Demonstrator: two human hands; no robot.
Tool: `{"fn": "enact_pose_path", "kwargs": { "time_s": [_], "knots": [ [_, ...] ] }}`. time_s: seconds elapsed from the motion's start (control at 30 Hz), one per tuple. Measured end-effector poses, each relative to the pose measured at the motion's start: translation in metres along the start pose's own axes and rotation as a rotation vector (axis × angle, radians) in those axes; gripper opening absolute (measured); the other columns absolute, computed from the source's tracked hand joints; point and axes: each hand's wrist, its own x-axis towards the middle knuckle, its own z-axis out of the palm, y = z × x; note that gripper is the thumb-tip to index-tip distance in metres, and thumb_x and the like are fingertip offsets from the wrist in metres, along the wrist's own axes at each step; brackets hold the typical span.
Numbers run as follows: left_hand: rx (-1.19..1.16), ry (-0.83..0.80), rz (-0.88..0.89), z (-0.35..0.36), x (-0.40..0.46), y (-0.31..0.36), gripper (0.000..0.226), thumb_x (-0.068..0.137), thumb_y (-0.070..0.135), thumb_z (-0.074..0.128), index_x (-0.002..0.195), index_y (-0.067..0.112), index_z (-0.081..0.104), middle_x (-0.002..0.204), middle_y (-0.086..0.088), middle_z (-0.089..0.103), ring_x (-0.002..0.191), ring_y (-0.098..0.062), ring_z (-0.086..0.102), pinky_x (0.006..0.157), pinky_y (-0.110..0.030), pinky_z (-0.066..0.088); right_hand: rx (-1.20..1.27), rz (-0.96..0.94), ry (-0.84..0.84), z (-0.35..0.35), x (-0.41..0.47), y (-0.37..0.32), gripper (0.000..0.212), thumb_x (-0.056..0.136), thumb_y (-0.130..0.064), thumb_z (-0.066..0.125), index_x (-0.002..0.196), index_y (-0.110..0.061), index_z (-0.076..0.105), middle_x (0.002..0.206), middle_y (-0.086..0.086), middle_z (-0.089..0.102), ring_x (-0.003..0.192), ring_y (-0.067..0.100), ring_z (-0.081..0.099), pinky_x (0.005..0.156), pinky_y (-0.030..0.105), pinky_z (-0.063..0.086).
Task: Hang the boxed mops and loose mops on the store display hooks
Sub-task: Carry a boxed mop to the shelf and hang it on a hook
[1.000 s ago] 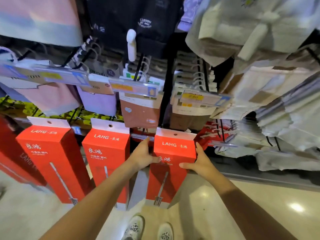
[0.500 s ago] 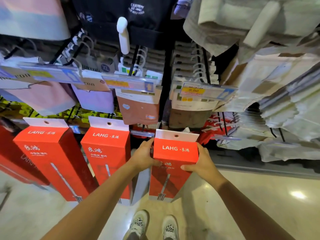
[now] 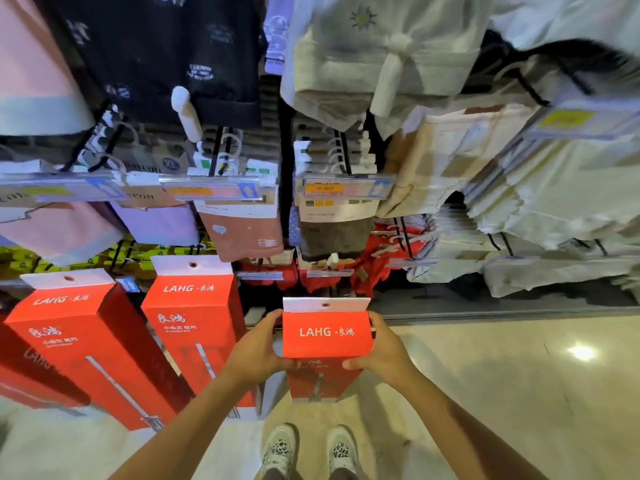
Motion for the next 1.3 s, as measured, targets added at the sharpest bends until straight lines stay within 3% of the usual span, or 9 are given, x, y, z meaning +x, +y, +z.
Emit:
{"fn": "enact_pose_path", "kwargs": {
  "time_s": [0.1,0.2,0.27,0.47,0.67,0.8,0.9,1.1,1.3],
  "knots": [
    [-0.013,-0.018,0.052,0.002,-0.014,0.005,0.091,0.060,0.026,0.085,0.137,0.022,0.037,0.134,0.009,0.051,0.123,-0.015,0.051,0.099,-0.036,0.045,0.032,-0.003,0.054,0.002,-0.023,0.005,0.092,0.043,-0.011,0.094,0.118,-0.032,0.046,0.107,-0.013,0.064,0.100,0.011,0.062,0.084,0.039,0.055],
    [-0.019,-0.016,0.127,-0.001,-0.030,0.020,0.085,0.059,0.027,0.086,0.132,0.025,0.041,0.119,0.023,0.047,0.119,-0.009,0.050,0.094,-0.021,0.040,0.083,-0.010,0.104,-0.003,-0.051,0.000,0.087,0.043,-0.007,0.094,0.107,-0.040,0.046,0.102,-0.016,0.064,0.098,0.007,0.062,0.073,0.022,0.054],
    [-0.039,-0.027,0.162,-0.007,-0.042,0.035,0.086,0.060,0.029,0.087,0.133,0.024,0.041,0.115,0.028,0.044,0.117,-0.005,0.048,0.094,-0.019,0.038,0.109,-0.028,0.121,-0.011,-0.073,-0.009,0.088,0.045,-0.007,0.094,0.114,-0.036,0.046,0.103,-0.018,0.062,0.096,0.000,0.060,0.068,0.013,0.049],
    [-0.070,-0.038,0.268,-0.042,-0.095,0.103,0.081,0.051,0.046,0.084,0.116,0.058,0.035,0.112,0.047,0.045,0.105,0.030,0.041,0.086,0.001,0.032,0.200,-0.093,0.216,-0.046,-0.157,-0.054,0.096,0.047,-0.007,0.094,0.129,-0.023,0.046,0.115,-0.010,0.062,0.108,0.008,0.058,0.081,0.021,0.048],
    [-0.209,-0.139,0.432,-0.077,-0.137,0.180,0.087,0.055,0.017,0.092,0.122,0.041,0.042,0.125,0.021,0.054,0.110,0.019,0.051,0.085,0.002,0.036,0.323,-0.191,0.347,-0.081,-0.244,-0.104,0.102,0.046,-0.009,0.095,0.129,-0.038,0.042,0.123,-0.015,0.058,0.112,0.002,0.055,0.086,0.020,0.045],
    [-0.160,-0.225,0.585,-0.091,-0.153,0.233,0.084,0.051,0.045,0.088,0.115,0.067,0.039,0.121,0.041,0.053,0.113,0.019,0.049,0.085,-0.001,0.040,0.320,-0.242,0.503,-0.100,-0.301,-0.122,0.092,0.039,-0.035,0.093,0.120,-0.047,0.050,0.115,-0.021,0.064,0.108,0.001,0.058,0.084,0.021,0.045],
    [-0.149,-0.314,0.665,-0.087,-0.160,0.265,0.086,0.048,0.054,0.087,0.118,0.063,0.039,0.124,0.039,0.052,0.115,0.015,0.051,0.086,-0.006,0.042,0.348,-0.247,0.652,-0.103,-0.341,-0.122,0.090,0.039,-0.040,0.094,0.118,-0.050,0.051,0.117,-0.022,0.064,0.112,-0.002,0.057,0.087,0.021,0.045],
    [-0.186,-0.481,0.739,-0.052,-0.190,0.314,0.092,0.041,0.046,0.090,0.123,0.043,0.050,0.128,0.013,0.061,0.120,-0.006,0.056,0.103,-0.041,0.044,0.416,-0.224,0.894,-0.100,-0.419,-0.103,0.092,0.040,-0.036,0.092,0.119,-0.055,0.049,0.119,-0.024,0.063,0.113,-0.001,0.058,0.091,0.022,0.046],
    [-0.152,-0.657,0.884,-0.017,-0.251,0.360,0.089,0.035,0.051,0.087,0.117,0.049,0.051,0.125,0.016,0.060,0.116,0.006,0.054,0.095,-0.017,0.044,0.485,-0.221,1.079,-0.077,-0.523,-0.091,0.088,0.048,-0.039,0.090,0.127,-0.041,0.051,0.120,-0.017,0.066,0.112,0.004,0.061,0.087,0.019,0.049]
  ]
}}
